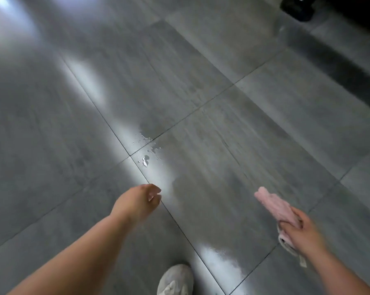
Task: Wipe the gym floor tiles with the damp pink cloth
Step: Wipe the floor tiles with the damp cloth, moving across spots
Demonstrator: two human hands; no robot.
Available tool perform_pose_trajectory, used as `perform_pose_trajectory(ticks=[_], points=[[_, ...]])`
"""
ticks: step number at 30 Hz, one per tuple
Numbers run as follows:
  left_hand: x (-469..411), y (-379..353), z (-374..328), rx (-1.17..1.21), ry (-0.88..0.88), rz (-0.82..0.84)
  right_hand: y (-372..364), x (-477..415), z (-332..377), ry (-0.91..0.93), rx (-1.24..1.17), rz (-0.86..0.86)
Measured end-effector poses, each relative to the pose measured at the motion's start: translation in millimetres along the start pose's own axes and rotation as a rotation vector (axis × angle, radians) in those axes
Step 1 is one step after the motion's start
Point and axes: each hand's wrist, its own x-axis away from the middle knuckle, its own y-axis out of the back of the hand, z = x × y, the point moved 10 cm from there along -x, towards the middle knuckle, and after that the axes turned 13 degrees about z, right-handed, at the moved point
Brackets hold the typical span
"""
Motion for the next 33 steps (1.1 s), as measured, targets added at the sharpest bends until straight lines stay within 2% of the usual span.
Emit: perform_pose_trajectory(ticks=[4, 8, 11, 15, 21, 25, 28, 33], points=[[115, 106, 13, 0.053, 0.104, -0.069, 32, 112, 103, 0.051, -0.062, 0.062], [221, 201, 21, 0.284, 0.179, -0.183, 57, 208, 204, 0.121, -0.022, 0.071], [265, 243, 21, 0.355, 0.142, -0.24, 56, 248, 252, 0.141, 0.016, 0.069], [276, 264, 41, 0.327, 0.138, -0.192, 36, 265, 298, 0.162, 0.034, 0.066], [233, 293, 100, 0.351, 0.207, -0.09, -17, 238, 353, 0.149, 0.173, 0.105], [165, 304, 132, 0.29, 0.233, -0.061, -71, 175, 377, 0.201, 0.386, 0.171], [97, 285, 146, 0.237, 0.208, -0.029, -108, 109, 370, 0.157, 0.609, 0.119], [-22, 224, 156, 0.133, 0.111, -0.016, -178, -17, 348, 0.201, 0.789, 0.159]])
